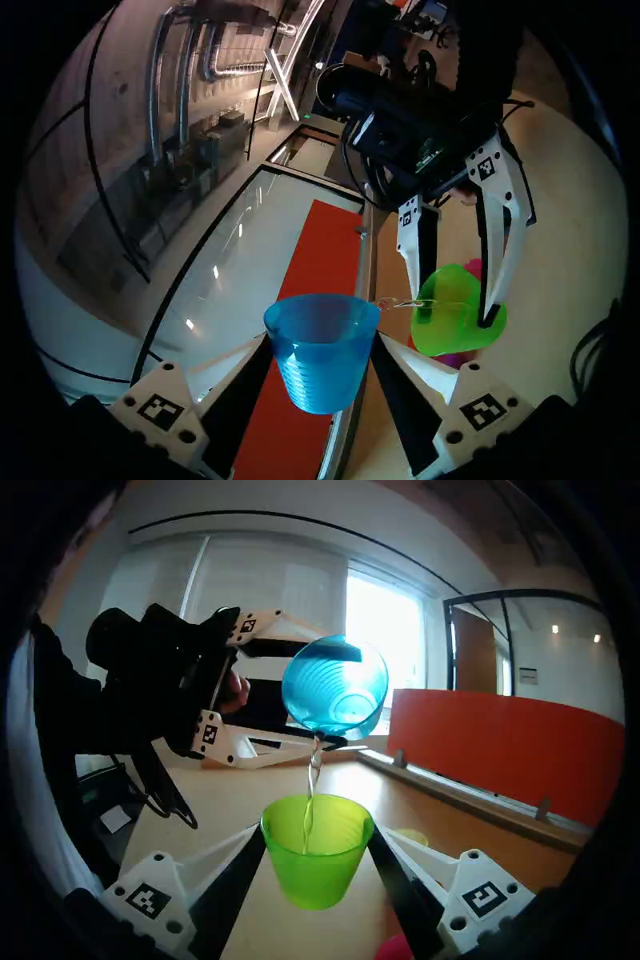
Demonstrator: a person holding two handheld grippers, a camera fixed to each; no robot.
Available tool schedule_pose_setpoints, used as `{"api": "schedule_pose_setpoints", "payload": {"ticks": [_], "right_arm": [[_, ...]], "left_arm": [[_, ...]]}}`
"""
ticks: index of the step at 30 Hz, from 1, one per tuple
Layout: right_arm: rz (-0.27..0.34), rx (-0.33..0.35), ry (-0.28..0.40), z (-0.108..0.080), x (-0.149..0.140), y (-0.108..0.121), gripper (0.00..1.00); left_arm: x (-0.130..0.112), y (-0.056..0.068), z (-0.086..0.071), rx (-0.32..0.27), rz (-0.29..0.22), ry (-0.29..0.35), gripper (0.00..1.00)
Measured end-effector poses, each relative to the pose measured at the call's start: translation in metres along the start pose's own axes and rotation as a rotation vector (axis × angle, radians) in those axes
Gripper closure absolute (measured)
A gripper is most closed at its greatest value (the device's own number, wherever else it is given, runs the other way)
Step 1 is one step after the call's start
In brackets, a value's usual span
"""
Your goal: Pour water
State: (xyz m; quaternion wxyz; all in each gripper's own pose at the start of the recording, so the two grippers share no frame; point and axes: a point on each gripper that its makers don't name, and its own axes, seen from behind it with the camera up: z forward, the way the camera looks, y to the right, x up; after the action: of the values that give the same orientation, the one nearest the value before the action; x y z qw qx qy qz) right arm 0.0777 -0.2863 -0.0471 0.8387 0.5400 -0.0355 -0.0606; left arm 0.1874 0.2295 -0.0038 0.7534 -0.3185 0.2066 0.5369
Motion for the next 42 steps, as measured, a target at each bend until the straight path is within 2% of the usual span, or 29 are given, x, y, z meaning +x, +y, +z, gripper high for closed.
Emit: {"api": "schedule_pose_setpoints", "payload": {"ticks": [18, 36, 42], "right_arm": [[-0.007, -0.004, 0.0, -0.0035, 0.0002, -0.0002, 0.09], [-0.012, -0.009, 0.003, -0.003, 0.0008, 0.0008, 0.09], [-0.013, -0.007, 0.006, -0.0024, 0.0022, 0.0004, 0.09]], "left_arm": [[0.0041, -0.0048, 0.0009, -0.005, 0.039, -0.002, 0.17], [0.0041, -0.0027, 0.0029, -0.011, 0.05, -0.005, 0.17], [0.0035, -0.0066, 0.0023, -0.009, 0.059, -0.006, 0.17]]}}
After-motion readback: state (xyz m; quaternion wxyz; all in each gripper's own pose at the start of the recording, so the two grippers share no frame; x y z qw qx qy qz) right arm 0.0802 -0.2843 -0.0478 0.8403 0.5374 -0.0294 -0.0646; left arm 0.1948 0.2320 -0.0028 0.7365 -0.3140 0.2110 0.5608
